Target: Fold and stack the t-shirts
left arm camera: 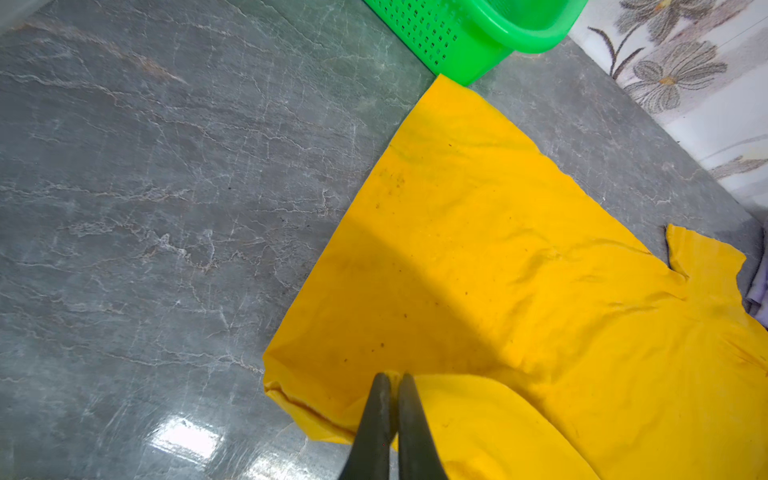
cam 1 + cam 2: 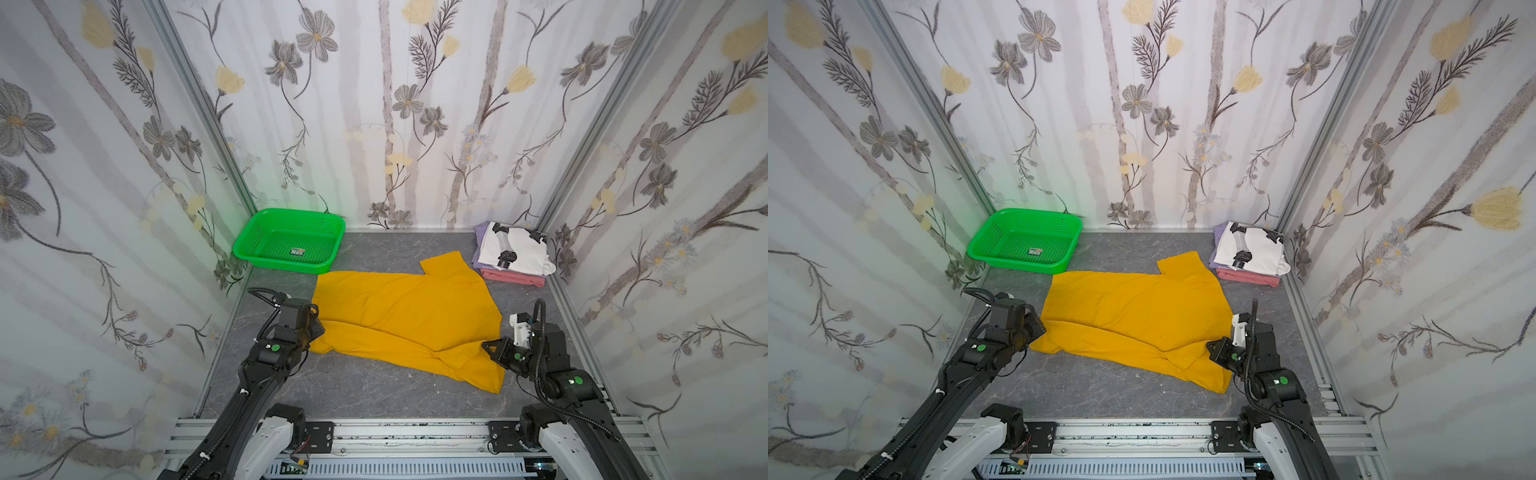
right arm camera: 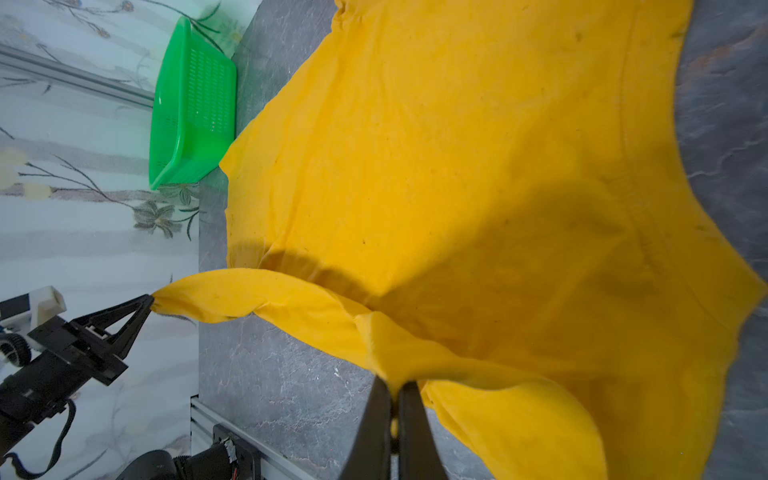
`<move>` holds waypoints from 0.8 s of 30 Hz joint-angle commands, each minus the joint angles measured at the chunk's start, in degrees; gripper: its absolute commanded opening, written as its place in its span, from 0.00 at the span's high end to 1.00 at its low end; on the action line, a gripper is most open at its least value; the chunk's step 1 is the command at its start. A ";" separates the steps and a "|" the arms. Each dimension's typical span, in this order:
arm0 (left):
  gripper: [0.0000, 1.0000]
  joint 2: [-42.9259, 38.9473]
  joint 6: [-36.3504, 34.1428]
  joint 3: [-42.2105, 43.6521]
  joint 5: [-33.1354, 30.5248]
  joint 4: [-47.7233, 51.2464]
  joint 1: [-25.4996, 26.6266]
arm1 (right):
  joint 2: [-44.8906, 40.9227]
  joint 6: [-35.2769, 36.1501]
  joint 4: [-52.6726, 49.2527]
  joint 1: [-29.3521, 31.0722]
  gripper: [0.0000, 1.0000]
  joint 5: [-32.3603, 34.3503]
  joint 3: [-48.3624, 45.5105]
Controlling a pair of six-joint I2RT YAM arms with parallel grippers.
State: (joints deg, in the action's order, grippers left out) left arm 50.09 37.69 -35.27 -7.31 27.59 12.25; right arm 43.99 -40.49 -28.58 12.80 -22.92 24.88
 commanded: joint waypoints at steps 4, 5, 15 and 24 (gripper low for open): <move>1.00 2.64 -0.77 -1.94 -0.78 -3.82 -1.94 | 16.47 2.06 13.58 5.05 1.00 -0.30 7.05; 1.00 2.90 -0.94 -2.32 -1.09 -3.99 -2.12 | 19.03 2.75 14.38 5.12 1.00 -0.69 8.25; 1.00 4.87 0.56 -4.68 -4.78 -0.82 -4.15 | 35.08 11.48 13.81 5.17 1.00 -4.32 21.12; 1.00 9.12 -0.68 -4.74 1.39 -6.73 -6.93 | 41.93 14.60 14.11 3.61 1.00 -2.61 24.33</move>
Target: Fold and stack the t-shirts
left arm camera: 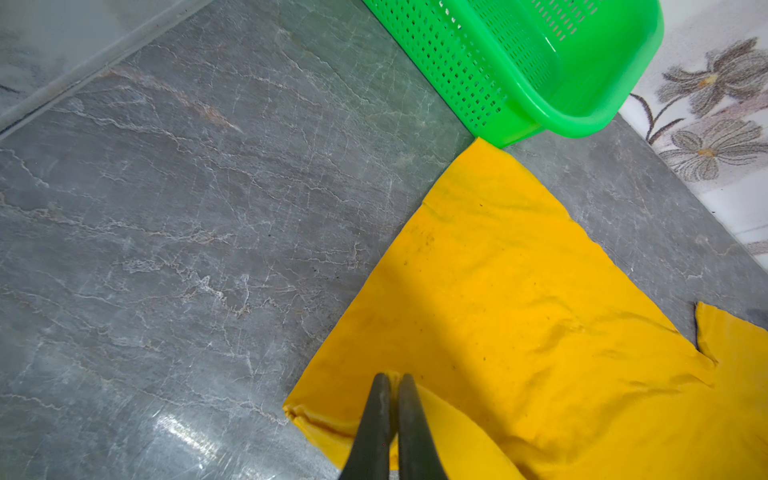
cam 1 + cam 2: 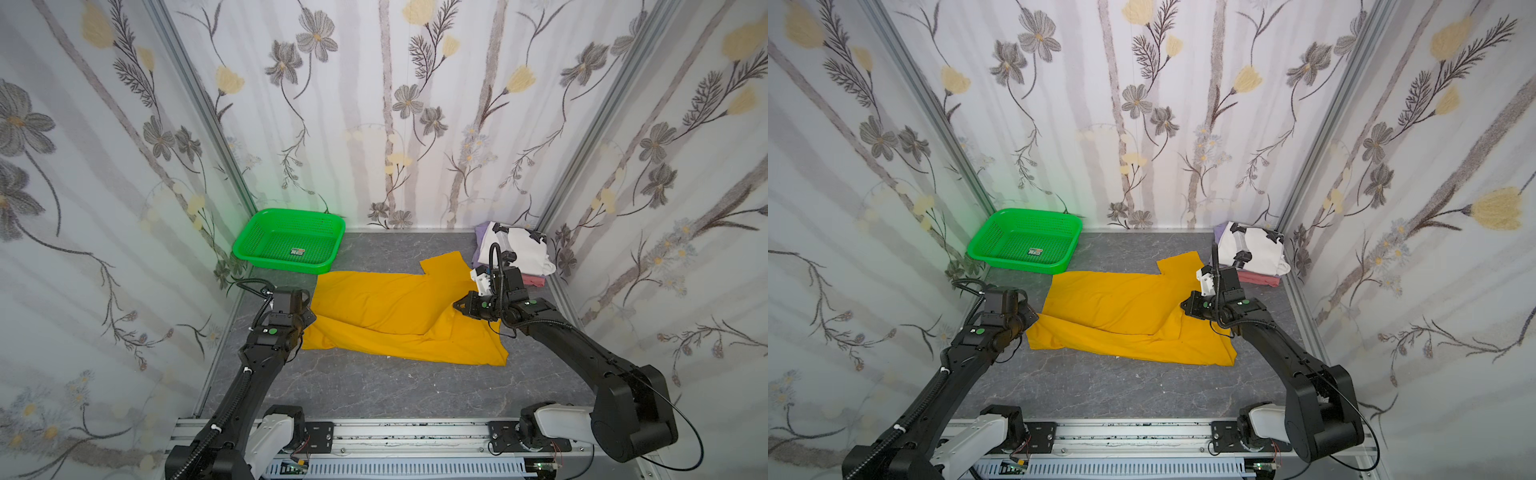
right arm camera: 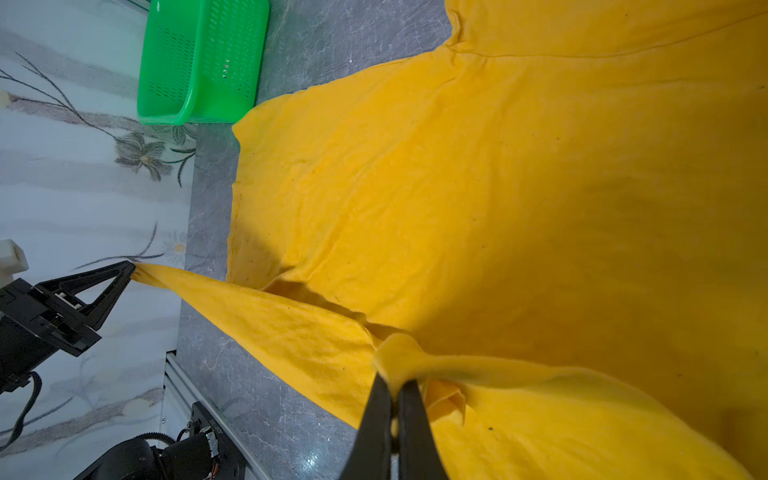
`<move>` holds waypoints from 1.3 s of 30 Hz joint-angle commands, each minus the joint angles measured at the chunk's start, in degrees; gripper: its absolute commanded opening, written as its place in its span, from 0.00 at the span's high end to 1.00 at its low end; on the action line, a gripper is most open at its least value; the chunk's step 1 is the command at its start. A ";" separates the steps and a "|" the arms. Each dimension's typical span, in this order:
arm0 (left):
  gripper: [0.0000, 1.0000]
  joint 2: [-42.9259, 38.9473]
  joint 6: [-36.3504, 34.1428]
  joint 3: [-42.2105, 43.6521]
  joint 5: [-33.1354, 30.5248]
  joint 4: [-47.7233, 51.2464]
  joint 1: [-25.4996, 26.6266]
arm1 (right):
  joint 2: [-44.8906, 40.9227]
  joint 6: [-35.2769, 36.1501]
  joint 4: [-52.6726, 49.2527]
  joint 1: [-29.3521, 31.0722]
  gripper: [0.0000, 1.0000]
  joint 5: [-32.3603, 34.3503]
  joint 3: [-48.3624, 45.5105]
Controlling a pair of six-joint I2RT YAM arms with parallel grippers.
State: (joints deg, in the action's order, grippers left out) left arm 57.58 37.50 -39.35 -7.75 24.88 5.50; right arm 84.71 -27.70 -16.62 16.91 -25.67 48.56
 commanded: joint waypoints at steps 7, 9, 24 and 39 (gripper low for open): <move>1.00 9.86 0.00 -2.98 5.99 -8.10 -0.20 | 4.33 2.65 2.72 -2.67 1.00 3.25 1.81; 1.00 11.30 0.21 -3.78 6.74 -8.71 -0.22 | 3.99 2.51 2.98 -3.31 1.00 4.74 1.77; 1.00 19.86 -1.46 -7.59 6.87 -8.64 -0.22 | 14.88 5.91 0.27 -5.92 1.00 9.53 13.00; 1.00 25.81 -2.14 -11.79 7.46 -11.34 -0.31 | 14.71 6.96 -0.12 -5.91 0.69 9.57 11.29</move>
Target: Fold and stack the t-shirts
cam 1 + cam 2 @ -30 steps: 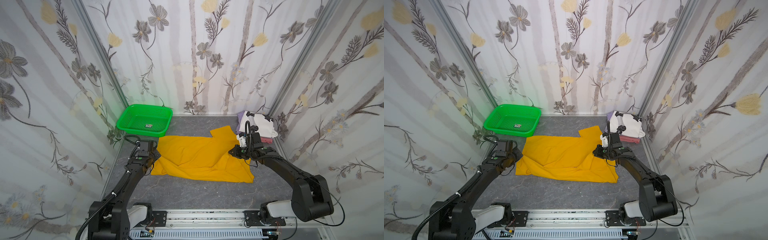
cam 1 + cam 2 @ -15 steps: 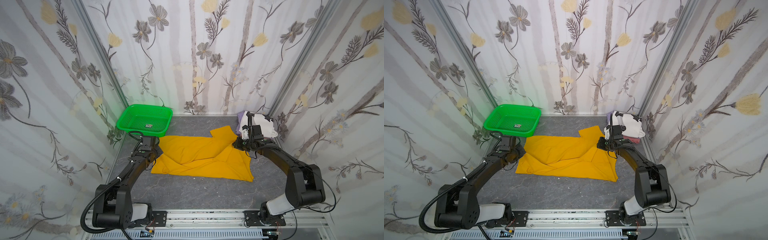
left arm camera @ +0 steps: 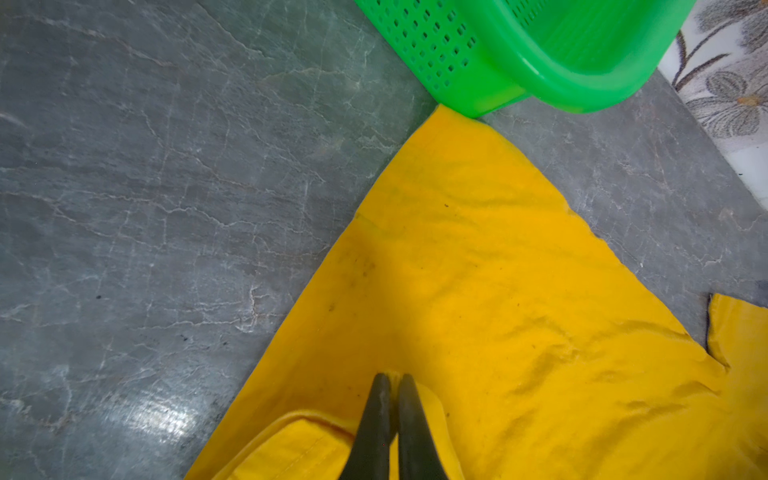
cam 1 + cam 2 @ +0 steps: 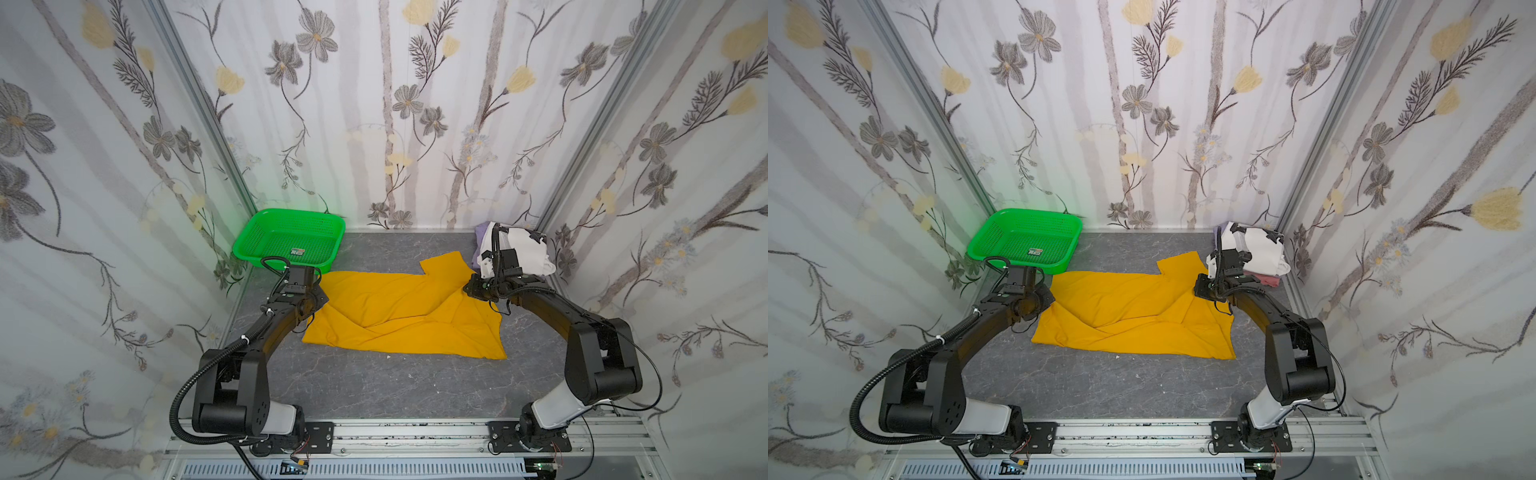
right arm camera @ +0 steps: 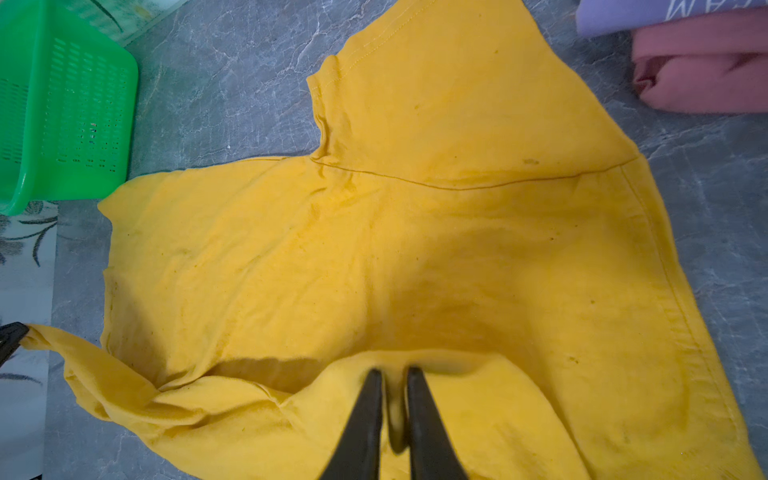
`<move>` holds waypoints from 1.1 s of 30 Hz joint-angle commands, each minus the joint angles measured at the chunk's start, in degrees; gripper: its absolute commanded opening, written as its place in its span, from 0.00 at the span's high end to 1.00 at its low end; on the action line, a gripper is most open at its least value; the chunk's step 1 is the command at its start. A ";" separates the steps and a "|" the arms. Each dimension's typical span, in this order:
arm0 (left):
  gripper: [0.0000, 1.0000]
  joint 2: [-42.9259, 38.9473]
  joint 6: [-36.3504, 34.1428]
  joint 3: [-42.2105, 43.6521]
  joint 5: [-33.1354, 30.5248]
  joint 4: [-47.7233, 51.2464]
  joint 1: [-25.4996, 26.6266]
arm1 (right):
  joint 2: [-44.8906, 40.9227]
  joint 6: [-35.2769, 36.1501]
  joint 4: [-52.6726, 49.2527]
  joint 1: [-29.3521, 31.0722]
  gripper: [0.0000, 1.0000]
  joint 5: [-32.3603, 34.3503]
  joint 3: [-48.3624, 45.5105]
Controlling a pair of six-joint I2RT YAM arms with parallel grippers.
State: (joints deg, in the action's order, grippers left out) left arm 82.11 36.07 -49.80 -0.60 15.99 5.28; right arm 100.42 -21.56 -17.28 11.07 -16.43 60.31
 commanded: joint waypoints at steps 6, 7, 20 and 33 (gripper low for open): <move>1.00 4.72 -1.18 -4.83 2.13 -1.68 -0.07 | -7.81 0.56 -0.04 -0.61 0.43 0.39 -4.47; 0.96 4.74 -1.31 -5.00 1.78 -1.42 -0.17 | -9.40 0.49 -0.37 -0.70 0.38 0.43 -5.47; 0.06 -5.22 2.54 4.19 0.90 11.35 -4.57 | -36.82 -8.91 -0.34 -5.91 0.00 0.91 -31.06; 0.50 -6.30 3.12 10.79 2.73 6.76 -5.19 | -41.39 -14.17 2.42 -6.24 0.05 1.34 -36.76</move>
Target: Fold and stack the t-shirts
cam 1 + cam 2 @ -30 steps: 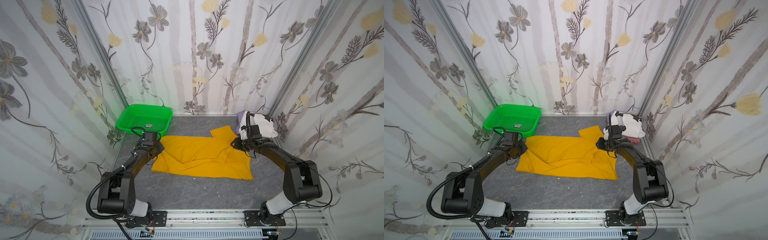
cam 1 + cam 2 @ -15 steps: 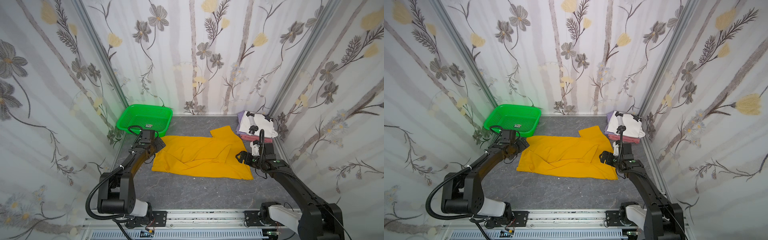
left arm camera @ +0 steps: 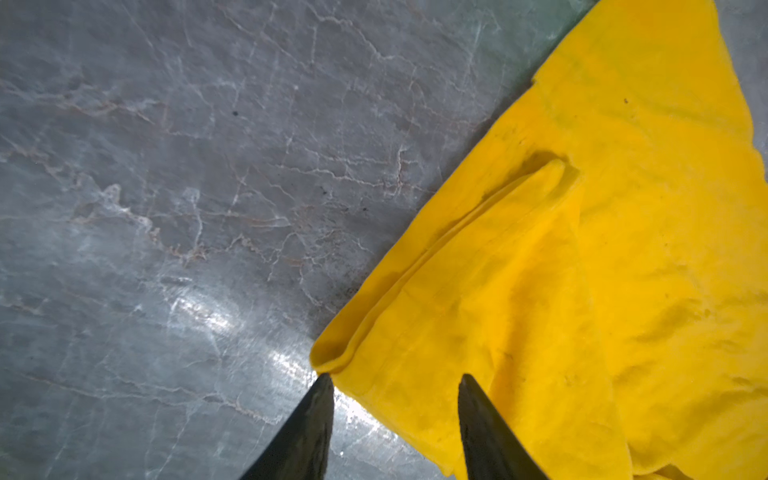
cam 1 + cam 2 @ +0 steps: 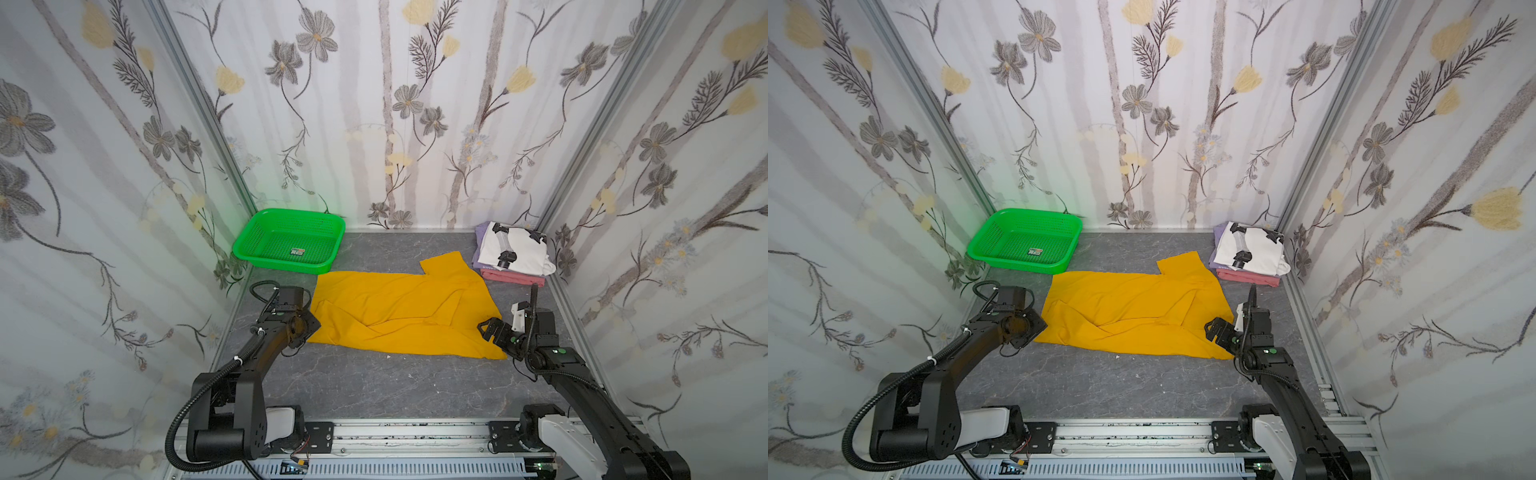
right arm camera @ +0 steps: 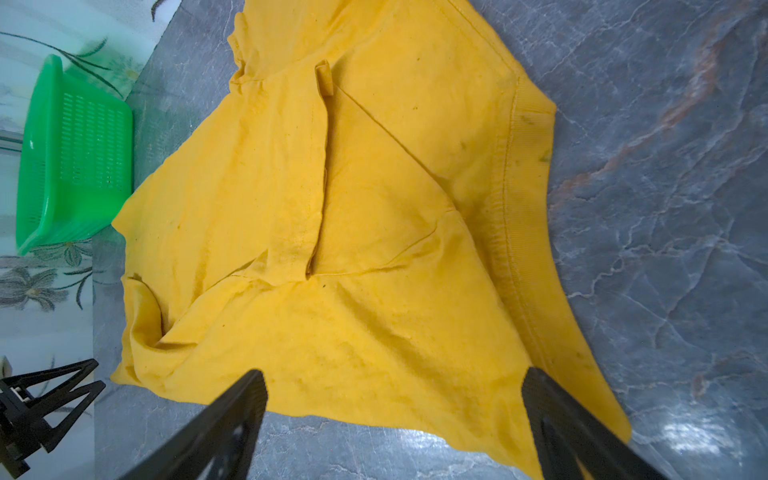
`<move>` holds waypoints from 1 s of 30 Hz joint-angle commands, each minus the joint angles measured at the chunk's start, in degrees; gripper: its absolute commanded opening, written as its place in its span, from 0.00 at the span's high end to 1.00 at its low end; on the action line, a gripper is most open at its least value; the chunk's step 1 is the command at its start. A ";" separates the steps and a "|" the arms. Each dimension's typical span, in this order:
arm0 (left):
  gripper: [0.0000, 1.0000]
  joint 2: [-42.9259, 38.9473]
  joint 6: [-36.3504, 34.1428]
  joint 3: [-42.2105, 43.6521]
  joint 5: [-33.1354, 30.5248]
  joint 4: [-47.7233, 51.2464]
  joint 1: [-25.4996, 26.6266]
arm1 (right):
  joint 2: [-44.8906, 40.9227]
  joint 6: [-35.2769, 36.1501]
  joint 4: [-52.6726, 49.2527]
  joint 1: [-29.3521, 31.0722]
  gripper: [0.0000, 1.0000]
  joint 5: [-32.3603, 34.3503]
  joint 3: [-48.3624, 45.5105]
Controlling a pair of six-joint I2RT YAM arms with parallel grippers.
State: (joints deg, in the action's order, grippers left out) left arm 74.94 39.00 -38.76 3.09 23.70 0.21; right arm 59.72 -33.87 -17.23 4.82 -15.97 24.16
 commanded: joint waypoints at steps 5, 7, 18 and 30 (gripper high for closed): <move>0.57 2.44 0.02 0.83 -1.49 -0.69 -0.12 | -1.99 -4.38 2.47 0.02 0.05 3.44 -2.80; 0.73 2.38 0.24 1.58 -2.55 -0.07 -0.11 | -2.32 -5.11 2.50 0.01 0.05 4.01 -3.22; 1.00 -2.51 0.76 3.87 -9.62 4.20 -0.16 | -2.69 -5.00 1.59 0.12 0.13 3.99 -4.97; 1.00 -4.05 1.95 4.64 -12.72 5.49 -1.00 | 1.50 -6.00 3.79 5.40 0.41 4.02 -5.46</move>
State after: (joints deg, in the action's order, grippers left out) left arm 70.35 40.16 -33.93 -8.19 28.91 -0.64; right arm 60.49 -38.41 -16.40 8.75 -11.77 19.20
